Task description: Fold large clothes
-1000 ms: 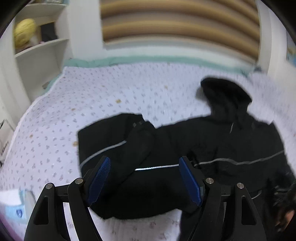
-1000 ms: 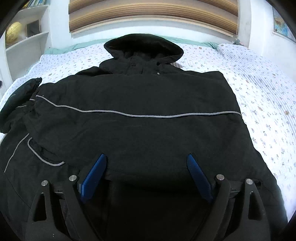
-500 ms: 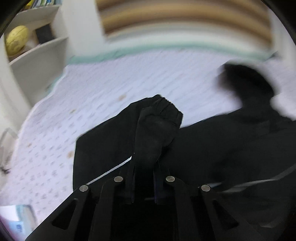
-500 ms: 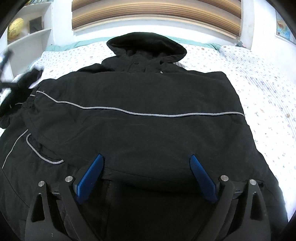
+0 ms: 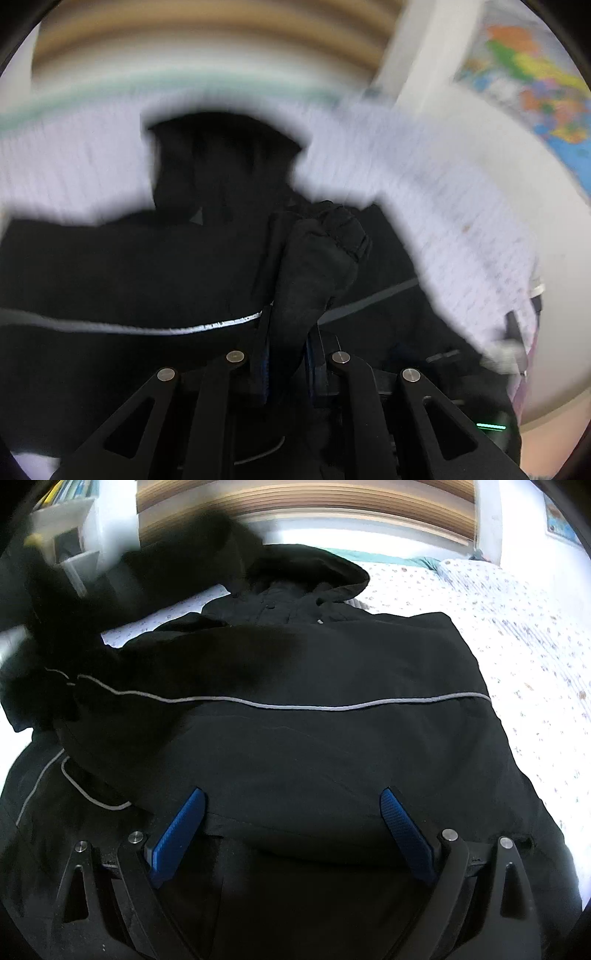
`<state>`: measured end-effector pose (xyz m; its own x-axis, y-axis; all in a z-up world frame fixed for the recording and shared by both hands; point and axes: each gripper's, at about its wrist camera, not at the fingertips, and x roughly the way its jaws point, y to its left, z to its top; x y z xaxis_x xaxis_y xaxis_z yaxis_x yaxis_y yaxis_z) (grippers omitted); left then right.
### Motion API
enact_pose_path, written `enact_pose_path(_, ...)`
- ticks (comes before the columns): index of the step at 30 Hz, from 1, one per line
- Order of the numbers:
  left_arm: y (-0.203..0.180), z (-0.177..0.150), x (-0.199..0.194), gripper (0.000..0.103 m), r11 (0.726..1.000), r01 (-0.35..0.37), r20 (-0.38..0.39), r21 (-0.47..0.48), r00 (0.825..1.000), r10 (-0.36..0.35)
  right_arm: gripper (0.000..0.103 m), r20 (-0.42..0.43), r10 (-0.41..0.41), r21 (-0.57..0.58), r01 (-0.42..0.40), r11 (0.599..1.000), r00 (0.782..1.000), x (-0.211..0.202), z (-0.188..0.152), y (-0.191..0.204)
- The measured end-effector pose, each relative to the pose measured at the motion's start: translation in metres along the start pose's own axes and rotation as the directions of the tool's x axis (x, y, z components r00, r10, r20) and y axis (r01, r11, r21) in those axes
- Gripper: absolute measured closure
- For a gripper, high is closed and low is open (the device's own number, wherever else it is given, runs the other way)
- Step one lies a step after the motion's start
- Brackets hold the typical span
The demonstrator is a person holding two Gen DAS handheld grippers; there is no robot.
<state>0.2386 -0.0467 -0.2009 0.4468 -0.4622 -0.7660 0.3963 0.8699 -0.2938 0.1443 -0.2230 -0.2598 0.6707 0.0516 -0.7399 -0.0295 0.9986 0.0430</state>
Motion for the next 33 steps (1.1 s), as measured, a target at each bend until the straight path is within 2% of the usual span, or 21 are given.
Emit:
enact_pose_path(1, 0.013, -0.007, 0.030, 0.085, 0.999, -0.007, -0.085, -0.047, 0.996, 0.003, 0.006, 0.006, -0.010, 0.010, 0.010, 1.000, 1.000, -0.003, 0.000, -0.001)
enact_pose_path(2, 0.019, -0.012, 0.041, 0.085, 0.998, 0.001, -0.108, -0.065, 0.994, -0.008, 0.006, 0.009, -0.013, 0.017, 0.013, 1.000, 1.000, -0.006, 0.000, -0.002)
enact_pose_path(4, 0.033, -0.014, 0.040, 0.084, 0.988, 0.091, -0.091, -0.124, 0.990, -0.103, 0.006, 0.004, -0.004, 0.032, 0.004, 0.999, 1.000, -0.012, 0.000, -0.006)
enact_pose_path(7, 0.040, -0.010, 0.026, 0.065, 0.955, 0.212, -0.097, -0.205, 0.967, -0.236, 0.006, -0.009, 0.040, 0.056, -0.040, 0.998, 0.999, -0.023, 0.003, -0.010)
enact_pose_path(9, 0.044, -0.011, 0.010, 0.058, 0.933, 0.277, -0.079, -0.230, 0.950, -0.302, 0.006, -0.042, 0.137, 0.116, -0.132, 0.985, 0.990, -0.030, 0.012, -0.016)
enact_pose_path(10, 0.045, -0.013, -0.002, 0.053, 0.917, 0.318, -0.063, -0.241, 0.938, -0.342, 0.006, -0.058, 0.241, 0.171, -0.229, 0.958, 0.969, -0.032, 0.020, -0.021)
enact_pose_path(12, 0.043, -0.011, -0.022, 0.051, 0.889, 0.381, -0.023, -0.253, 0.916, -0.399, 0.006, -0.047, 0.363, 0.230, -0.343, 0.911, 0.931, -0.038, 0.035, -0.025)
enact_pose_path(13, 0.046, -0.013, -0.039, 0.050, 0.876, 0.414, 0.020, -0.248, 0.906, -0.423, 0.006, -0.033, 0.371, 0.238, -0.353, 0.905, 0.928, -0.041, 0.046, -0.025)
enact_pose_path(14, 0.051, -0.013, -0.051, 0.050, 0.877, 0.416, 0.045, -0.241, 0.907, -0.418, 0.006, -0.031, 0.348, 0.242, -0.331, 0.912, 0.937, -0.040, 0.056, -0.025)
enact_pose_path(15, 0.053, -0.013, -0.065, 0.050, 0.886, 0.400, 0.073, -0.234, 0.916, -0.395, 0.006, -0.036, 0.328, 0.246, -0.310, 0.919, 0.944, -0.037, 0.062, -0.024)
enact_pose_path(17, 0.061, -0.013, -0.093, 0.049, 0.927, 0.310, 0.122, -0.213, 0.949, -0.290, 0.006, -0.083, 0.277, 0.290, -0.243, 0.926, 0.957, -0.014, 0.076, -0.027)
enact_pose_path(18, 0.066, -0.014, -0.107, 0.049, 0.958, 0.209, 0.140, -0.196, 0.973, -0.184, 0.007, -0.099, 0.289, 0.314, -0.246, 0.917, 0.952, -0.004, 0.078, -0.028)
enact_pose_path(19, 0.073, -0.016, -0.118, 0.047, 0.977, 0.096, 0.143, -0.191, 0.987, -0.069, 0.013, -0.120, 0.329, 0.360, -0.268, 0.894, 0.937, 0.012, 0.080, -0.031)
enact_pose_path(21, 0.083, -0.018, -0.131, 0.045, 0.978, -0.058, 0.137, -0.198, 0.987, 0.086, 0.031, -0.148, 0.404, 0.422, -0.312, 0.851, 0.903, 0.039, 0.079, -0.028)
enact_pose_path(22, 0.089, -0.018, -0.135, 0.045, 0.971, -0.122, 0.128, -0.205, 0.980, 0.150, 0.050, -0.168, 0.435, 0.435, -0.329, 0.838, 0.885, 0.052, 0.077, -0.022)
enact_pose_path(23, 0.096, -0.019, -0.140, 0.045, 0.962, -0.166, 0.125, -0.216, 0.973, 0.196, 0.060, -0.181, 0.460, 0.442, -0.346, 0.828, 0.869, 0.060, 0.075, -0.015)
enact_pose_path(26, 0.107, -0.024, -0.154, 0.045, 0.948, -0.213, 0.155, -0.237, 0.955, 0.254, 0.066, -0.164, 0.446, 0.406, -0.352, 0.843, 0.880, 0.050, 0.077, -0.003)
enact_pose_path(29, 0.107, -0.020, -0.156, 0.045, 0.936, -0.240, 0.154, -0.258, 0.946, 0.285, 0.068, -0.112, 0.392, 0.361, -0.330, 0.872, 0.913, 0.018, 0.088, -0.009)
enact_pose_path(31, 0.103, -0.017, -0.158, 0.045, 0.941, -0.241, 0.168, -0.235, 0.944, 0.284, 0.068, -0.064, 0.342, 0.321, -0.305, 0.897, 0.938, -0.003, 0.099, -0.019)
enact_pose_path(33, 0.091, -0.010, -0.153, 0.045, 0.953, -0.227, 0.189, -0.200, 0.946, 0.265, 0.068, 0.004, 0.254, 0.267, -0.246, 0.932, 0.967, -0.032, 0.115, -0.034)
